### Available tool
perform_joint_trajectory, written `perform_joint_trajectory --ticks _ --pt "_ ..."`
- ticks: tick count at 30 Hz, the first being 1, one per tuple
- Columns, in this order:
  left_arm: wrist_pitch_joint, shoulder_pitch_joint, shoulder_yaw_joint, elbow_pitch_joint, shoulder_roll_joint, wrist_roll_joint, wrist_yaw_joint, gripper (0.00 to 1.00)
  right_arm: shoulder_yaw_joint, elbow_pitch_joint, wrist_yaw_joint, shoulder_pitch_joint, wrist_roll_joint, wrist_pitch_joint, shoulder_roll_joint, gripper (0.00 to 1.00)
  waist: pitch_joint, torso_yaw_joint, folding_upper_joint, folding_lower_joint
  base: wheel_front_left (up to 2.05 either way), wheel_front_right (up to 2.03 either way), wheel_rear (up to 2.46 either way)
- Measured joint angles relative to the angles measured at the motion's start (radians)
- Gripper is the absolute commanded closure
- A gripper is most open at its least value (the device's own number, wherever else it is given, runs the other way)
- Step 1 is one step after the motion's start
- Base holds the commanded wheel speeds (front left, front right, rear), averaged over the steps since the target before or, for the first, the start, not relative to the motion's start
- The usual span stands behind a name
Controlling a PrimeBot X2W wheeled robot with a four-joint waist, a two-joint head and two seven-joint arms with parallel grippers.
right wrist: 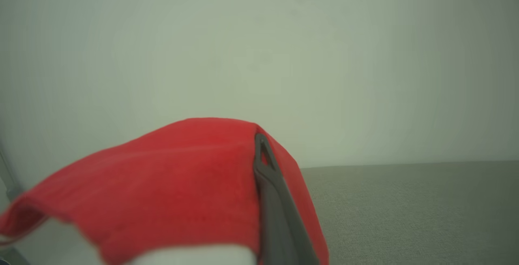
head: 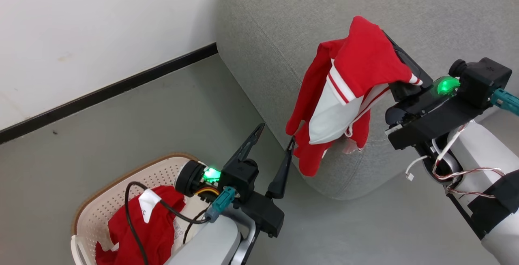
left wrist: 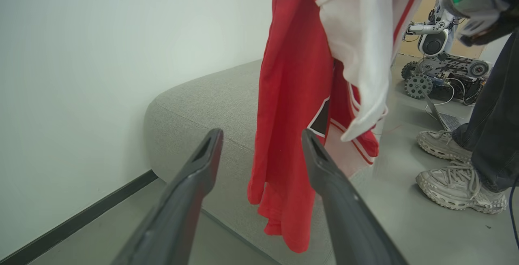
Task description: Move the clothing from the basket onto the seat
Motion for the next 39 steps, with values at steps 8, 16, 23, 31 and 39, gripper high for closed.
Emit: perform_joint_trajectory --ticks 8,16,23,31,39 --pt "0.0 -0.027 -0.041 -0.001 0.0 -0.009 0.0 0.0 -0.034 -0.006 0.0 -0.001 0.004 0.0 -0.056 1.0 0.032 -0.024 0.0 0.0 0.0 0.0 0.0" --pt "0.0 -0.03 -0.063 -0.002 0.002 -0.015 0.0 0.0 -0.109 0.015 0.0 -0.074 0.005 0.0 -0.141 1.0 0.073 -0.013 0.0 0.0 0.0 0.0 0.0" --pt "0.0 -0.067 -0.092 -0.009 0.003 -0.015 0.0 0.0 -0.17 0.066 0.0 -0.158 0.022 0.0 -0.233 1.0 0.128 0.01 0.0 0.0001 0.0 0.0 0.0" --pt "0.0 -0.111 -0.129 -0.016 0.007 -0.015 0.0 0.0 -0.224 0.125 0.0 -0.277 0.053 0.0 -0.354 1.0 0.207 0.047 0.0 0.0001 0.0 0.0 0.0" --pt "0.0 -0.163 -0.161 -0.021 0.009 -0.008 0.0 0.0 -0.235 0.158 0.001 -0.374 0.067 0.0 -0.423 1.0 0.298 0.09 0.0001 0.0002 0.0 0.0 0.0"
